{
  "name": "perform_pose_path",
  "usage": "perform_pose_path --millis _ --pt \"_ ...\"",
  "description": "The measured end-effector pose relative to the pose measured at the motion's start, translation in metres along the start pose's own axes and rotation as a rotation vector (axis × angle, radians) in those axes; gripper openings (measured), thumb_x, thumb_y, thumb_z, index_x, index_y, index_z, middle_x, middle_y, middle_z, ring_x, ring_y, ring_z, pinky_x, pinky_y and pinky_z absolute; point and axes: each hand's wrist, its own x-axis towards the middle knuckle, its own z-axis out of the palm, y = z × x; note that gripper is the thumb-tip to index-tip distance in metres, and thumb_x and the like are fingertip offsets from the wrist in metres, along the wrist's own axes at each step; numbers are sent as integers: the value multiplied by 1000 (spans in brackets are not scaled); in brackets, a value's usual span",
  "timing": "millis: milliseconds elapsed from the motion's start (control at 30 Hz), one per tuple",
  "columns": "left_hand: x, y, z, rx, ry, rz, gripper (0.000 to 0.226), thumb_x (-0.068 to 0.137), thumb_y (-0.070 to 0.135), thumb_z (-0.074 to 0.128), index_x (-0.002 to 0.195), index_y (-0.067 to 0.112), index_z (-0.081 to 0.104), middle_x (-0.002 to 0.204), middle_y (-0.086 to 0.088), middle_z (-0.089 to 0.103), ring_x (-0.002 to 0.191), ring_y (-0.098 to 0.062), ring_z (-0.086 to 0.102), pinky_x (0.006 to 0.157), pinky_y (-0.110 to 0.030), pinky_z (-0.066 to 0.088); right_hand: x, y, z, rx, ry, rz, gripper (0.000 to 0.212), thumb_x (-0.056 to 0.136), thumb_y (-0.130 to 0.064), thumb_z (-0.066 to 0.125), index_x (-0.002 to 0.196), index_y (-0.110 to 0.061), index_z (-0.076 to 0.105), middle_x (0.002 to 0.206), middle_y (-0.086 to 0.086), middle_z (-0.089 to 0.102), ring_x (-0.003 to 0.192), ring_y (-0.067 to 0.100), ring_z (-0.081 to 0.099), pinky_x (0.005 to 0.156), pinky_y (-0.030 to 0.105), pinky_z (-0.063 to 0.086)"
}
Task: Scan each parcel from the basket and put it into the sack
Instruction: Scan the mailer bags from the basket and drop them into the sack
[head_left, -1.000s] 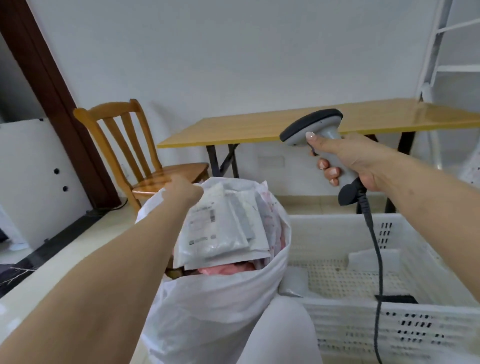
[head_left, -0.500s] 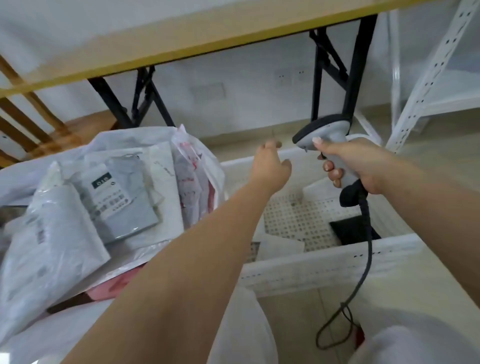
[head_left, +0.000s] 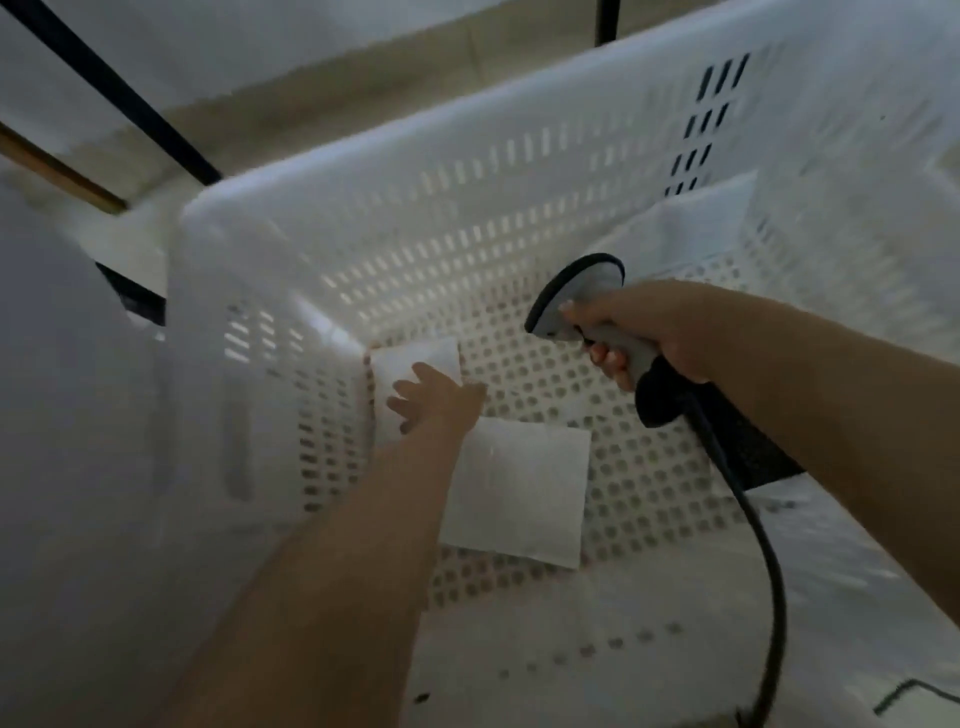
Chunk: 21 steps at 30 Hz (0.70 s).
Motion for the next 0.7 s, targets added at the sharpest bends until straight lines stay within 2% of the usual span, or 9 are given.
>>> perform_pose_path --millis 67,133,200,267,300,367,467,600,700 --pt "25 -3 21 20 -25 -80 109 89 60 58 154 12 -15 161 -18 -17 148 -41 -12 116 -57 13 29 2 1 1 -16 27 34 96 -39 58 78 -10 55 63 1 33 50 8 28 38 13 28" --pt "45 -8 33 38 21 -113 108 89 54 62 154 15 -14 161 -17 -16 148 -42 -7 115 -57 17 51 5 -2 15 -9 38 32 95 -39 60 82 -10 56 62 1 35 44 8 31 38 13 29" --pt "62 -22 35 55 152 -55 82 94 34 61 155 14 9 158 -20 11 142 -41 20 112 -48 29 64 11 -3 44 -9 57 31 92 -39 65 87 -9 58 61 1 39 34 6 34 36 11 32" --pt "68 -33 26 19 254 21 60 95 20 57 146 4 28 145 -18 37 130 -35 41 103 -39 38 68 17 -6 74 4 74 32 89 -39 68 89 -8 58 62 1 43 27 6 37 34 12 34" --pt "65 -35 20 -54 270 56 54 96 17 57 140 0 33 138 -16 44 124 -31 47 96 -36 41 66 20 -6 81 12 79 33 89 -39 69 87 -8 57 62 2 44 26 6 37 34 12 35" --pt "49 -33 6 -431 264 82 33 93 6 58 124 2 47 117 -15 57 103 -28 58 80 -33 48 54 20 -5 99 10 54 33 89 -39 69 82 -9 55 60 2 44 28 6 38 35 13 35" --pt "3 -18 -20 -945 97 55 15 94 3 61 108 7 65 87 -11 67 72 -24 61 59 -28 52 15 7 -3 132 15 -62 33 90 -39 68 82 -9 56 57 1 43 35 9 37 37 15 35" --pt "-64 10 -56 -1169 -55 69 2 92 12 68 91 13 68 78 -3 70 70 -21 65 69 -34 55 -61 -17 -13 162 101 -221 34 90 -40 67 83 -10 55 57 1 42 38 10 35 36 14 31" --pt "-118 30 -91 -1239 -86 168 8 93 6 65 99 11 67 83 -5 71 73 -23 69 67 -35 59 -134 -30 -27 162 109 -333 31 89 -39 68 86 -11 57 57 -1 46 36 8 38 37 17 33"
